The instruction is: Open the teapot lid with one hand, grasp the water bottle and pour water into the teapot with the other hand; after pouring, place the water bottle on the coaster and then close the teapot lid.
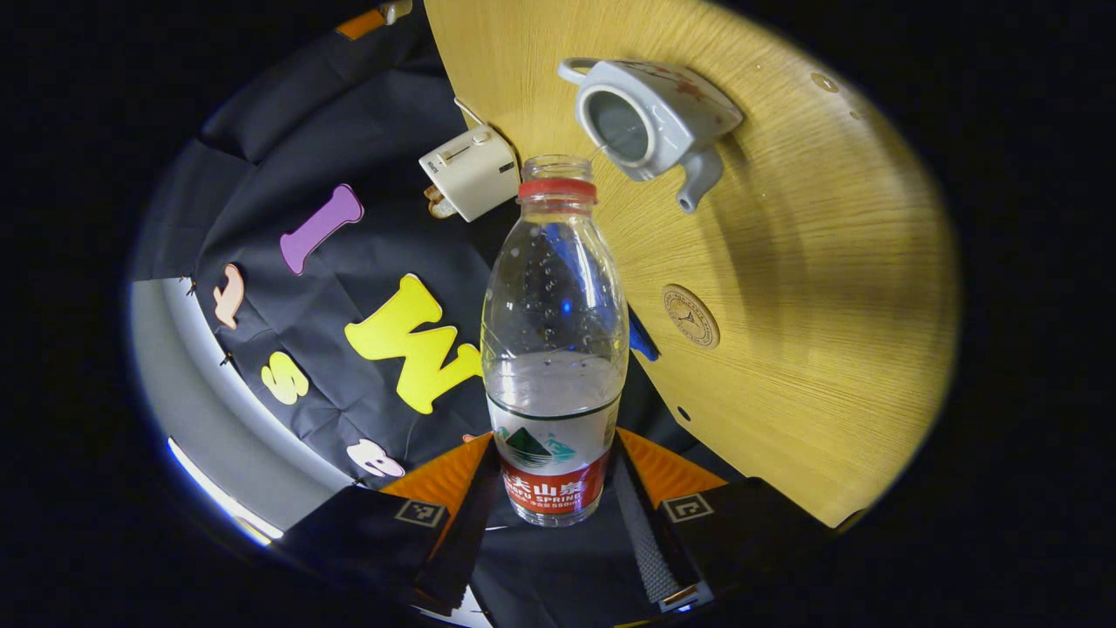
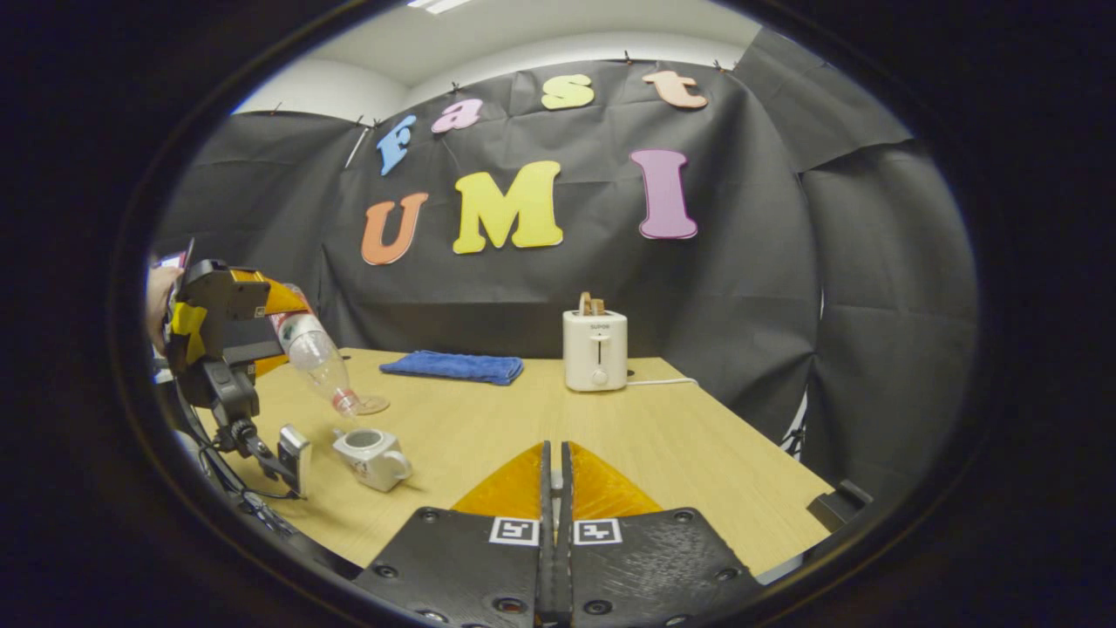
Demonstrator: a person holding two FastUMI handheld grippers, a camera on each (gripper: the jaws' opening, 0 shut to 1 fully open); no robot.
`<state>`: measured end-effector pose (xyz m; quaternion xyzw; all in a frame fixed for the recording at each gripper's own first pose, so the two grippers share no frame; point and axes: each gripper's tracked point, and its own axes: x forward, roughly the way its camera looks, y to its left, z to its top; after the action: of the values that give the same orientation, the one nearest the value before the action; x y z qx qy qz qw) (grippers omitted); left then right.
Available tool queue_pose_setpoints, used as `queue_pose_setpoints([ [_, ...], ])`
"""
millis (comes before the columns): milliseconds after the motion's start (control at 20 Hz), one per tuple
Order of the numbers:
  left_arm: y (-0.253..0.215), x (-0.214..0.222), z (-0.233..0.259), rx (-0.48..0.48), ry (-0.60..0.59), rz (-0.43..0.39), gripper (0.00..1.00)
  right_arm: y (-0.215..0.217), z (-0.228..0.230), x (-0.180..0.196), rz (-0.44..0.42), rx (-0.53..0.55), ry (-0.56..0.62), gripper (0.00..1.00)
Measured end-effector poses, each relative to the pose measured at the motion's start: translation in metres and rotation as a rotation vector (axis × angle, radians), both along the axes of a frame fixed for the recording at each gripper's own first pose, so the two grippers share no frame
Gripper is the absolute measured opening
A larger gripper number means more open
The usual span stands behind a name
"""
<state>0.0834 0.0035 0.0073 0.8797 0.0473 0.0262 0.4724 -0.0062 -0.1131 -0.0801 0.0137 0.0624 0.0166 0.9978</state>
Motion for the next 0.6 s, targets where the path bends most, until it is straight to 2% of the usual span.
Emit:
queue_pose_setpoints([
  [100,-0.0001,0.0005,0.0014,0.01,0.002,0.005,0.75,-0.0002,0.0007,-0.0005,-0.001,-0.001,-0.003,0.02],
  [150,-0.0019,0.0002,0.001,0.01,0.003,0.003,0.79,-0.0003,0.0017,-0.0006,0.0,-0.001,-0.004,0.02],
  [200,-0.0019,0.0004,0.0008,0.011,0.003,0.002,0.75,-0.0002,0.0016,-0.0017,0.0,-0.001,-0.005,0.0],
  [600,-0.0046,0.0005,0.001,0.017,0.004,0.0,0.75,-0.0007,0.0026,-0.0037,-0.001,0.0,-0.012,0.02],
])
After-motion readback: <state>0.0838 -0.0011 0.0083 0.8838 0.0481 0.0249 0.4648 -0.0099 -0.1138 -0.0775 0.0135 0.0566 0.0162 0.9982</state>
